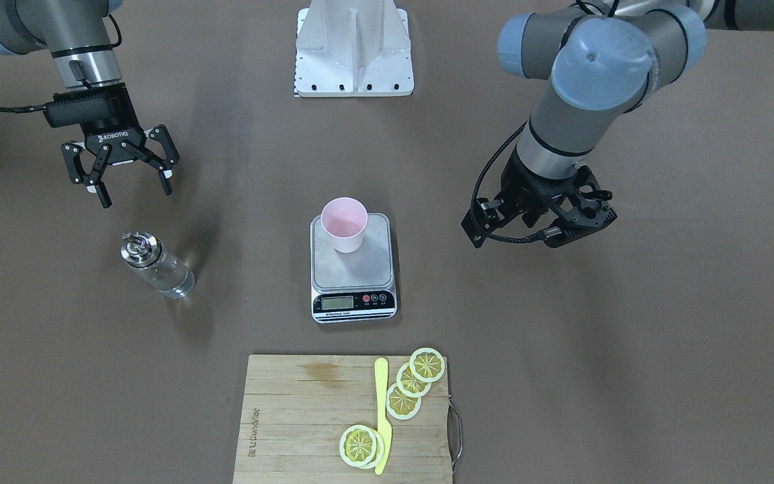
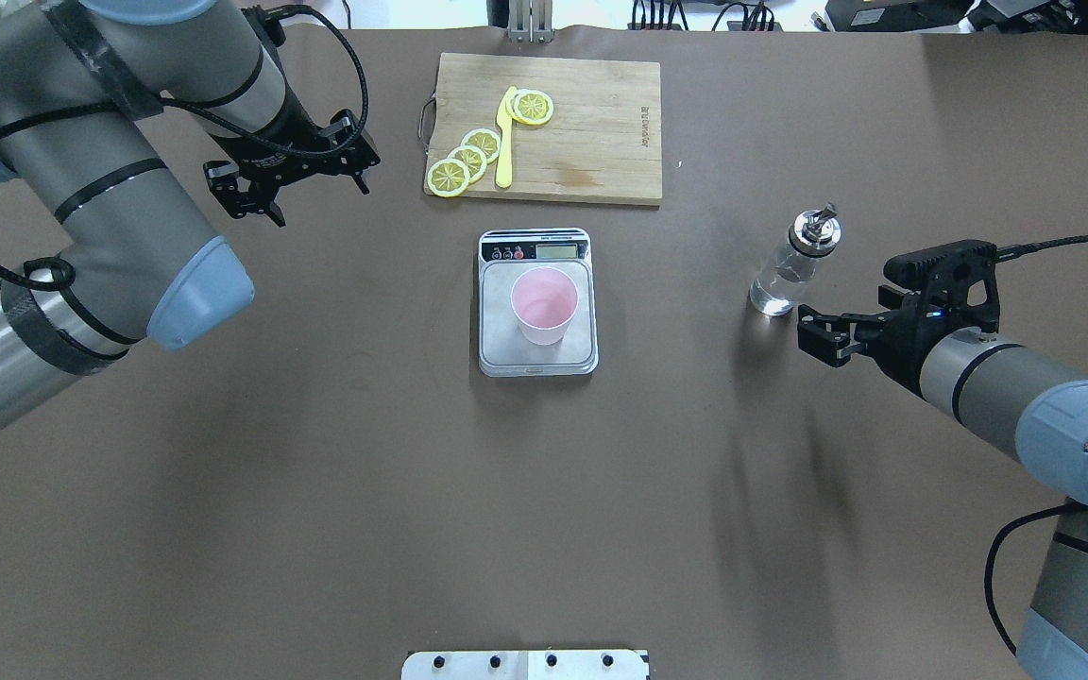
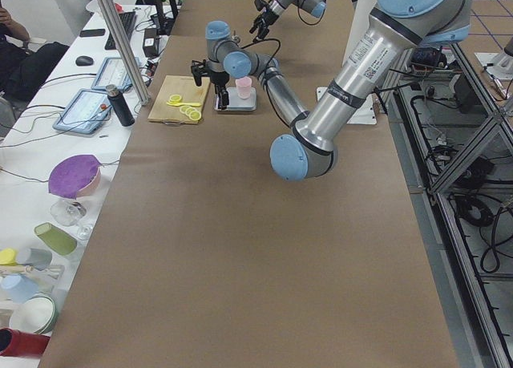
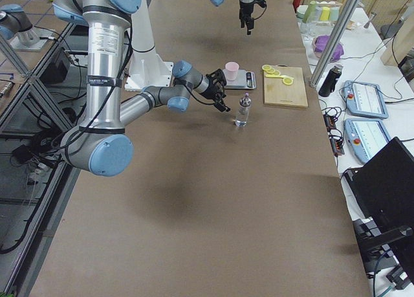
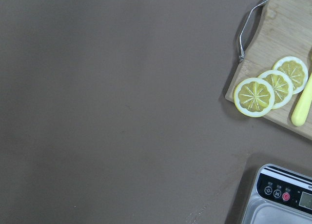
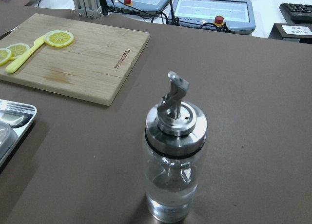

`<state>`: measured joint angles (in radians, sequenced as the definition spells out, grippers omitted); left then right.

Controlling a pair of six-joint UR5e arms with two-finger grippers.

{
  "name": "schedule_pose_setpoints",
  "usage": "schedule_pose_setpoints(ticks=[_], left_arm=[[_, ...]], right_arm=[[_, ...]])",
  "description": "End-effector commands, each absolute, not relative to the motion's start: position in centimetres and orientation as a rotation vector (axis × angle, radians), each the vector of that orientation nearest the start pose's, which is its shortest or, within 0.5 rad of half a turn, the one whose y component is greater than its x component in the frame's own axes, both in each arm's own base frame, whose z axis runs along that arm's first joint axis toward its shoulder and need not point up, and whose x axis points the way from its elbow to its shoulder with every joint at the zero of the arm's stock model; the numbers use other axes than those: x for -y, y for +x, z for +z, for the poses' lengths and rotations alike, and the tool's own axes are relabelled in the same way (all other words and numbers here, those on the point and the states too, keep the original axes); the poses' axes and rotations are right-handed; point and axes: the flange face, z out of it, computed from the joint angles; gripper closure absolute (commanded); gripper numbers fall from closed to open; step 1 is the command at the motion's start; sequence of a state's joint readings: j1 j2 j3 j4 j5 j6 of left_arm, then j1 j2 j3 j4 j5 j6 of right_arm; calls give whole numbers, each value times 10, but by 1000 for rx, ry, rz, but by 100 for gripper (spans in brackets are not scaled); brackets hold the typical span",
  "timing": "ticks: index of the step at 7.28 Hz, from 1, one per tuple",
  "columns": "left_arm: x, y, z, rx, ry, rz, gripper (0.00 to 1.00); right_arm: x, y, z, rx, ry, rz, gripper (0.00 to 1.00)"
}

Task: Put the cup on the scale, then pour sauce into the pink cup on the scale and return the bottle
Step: 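Withdraw the left gripper from the cup while the right gripper reaches for the sauce bottle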

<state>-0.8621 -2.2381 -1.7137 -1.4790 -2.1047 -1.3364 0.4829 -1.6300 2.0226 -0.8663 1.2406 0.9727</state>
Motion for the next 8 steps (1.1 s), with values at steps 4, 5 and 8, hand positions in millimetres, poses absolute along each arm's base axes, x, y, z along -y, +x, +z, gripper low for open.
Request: schedule_pose_setpoints(ticks=[4, 5, 8], left_arm=[[561, 372, 218, -867, -70, -396, 2], [562, 373, 225, -876, -63, -392, 2], [563, 375, 232, -876, -63, -390, 2]], right_arm=[[372, -380, 408, 696, 878, 88, 0], [374, -386, 415, 712, 890, 91, 0], [383, -398, 446, 713, 970, 52, 0]])
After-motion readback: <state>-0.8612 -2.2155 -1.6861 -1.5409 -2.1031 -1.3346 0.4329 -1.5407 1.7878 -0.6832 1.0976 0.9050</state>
